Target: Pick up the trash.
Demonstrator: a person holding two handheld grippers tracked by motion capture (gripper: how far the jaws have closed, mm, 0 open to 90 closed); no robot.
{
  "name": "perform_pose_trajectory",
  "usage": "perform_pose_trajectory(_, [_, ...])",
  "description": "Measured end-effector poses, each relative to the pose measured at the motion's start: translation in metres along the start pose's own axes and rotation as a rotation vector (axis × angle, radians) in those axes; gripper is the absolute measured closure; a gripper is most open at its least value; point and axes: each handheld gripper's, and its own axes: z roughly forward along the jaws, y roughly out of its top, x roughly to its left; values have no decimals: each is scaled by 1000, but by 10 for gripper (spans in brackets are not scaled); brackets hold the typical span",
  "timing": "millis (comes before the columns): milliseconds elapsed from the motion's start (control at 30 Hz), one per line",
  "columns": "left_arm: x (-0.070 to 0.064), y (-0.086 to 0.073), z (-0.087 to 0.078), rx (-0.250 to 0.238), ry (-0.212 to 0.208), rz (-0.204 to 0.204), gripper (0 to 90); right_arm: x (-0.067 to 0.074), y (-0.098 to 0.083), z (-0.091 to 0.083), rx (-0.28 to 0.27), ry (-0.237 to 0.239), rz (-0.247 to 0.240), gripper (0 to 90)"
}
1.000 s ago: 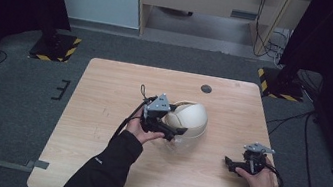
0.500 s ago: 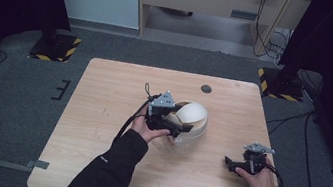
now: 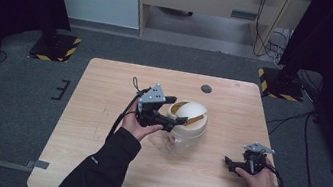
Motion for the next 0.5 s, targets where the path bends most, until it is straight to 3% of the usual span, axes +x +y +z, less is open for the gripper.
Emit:
perform_pose_trajectory(167, [-2,-5,-36,-5,59,15,169,0,0,0,0,0,-5,6])
perform_pose_trajectory(300, [-1,-20,-67,24,121,-5,192,0,0,0,0,0,-8,5])
perform_pose_trajectory(400, [-1,-39,-95,105,219,-65,214,0,0,0,2,1,-5,6])
perform_pose_trajectory(500, [-1,-63,-113,102,264,-114,232,0,0,0,2,2,-6,6])
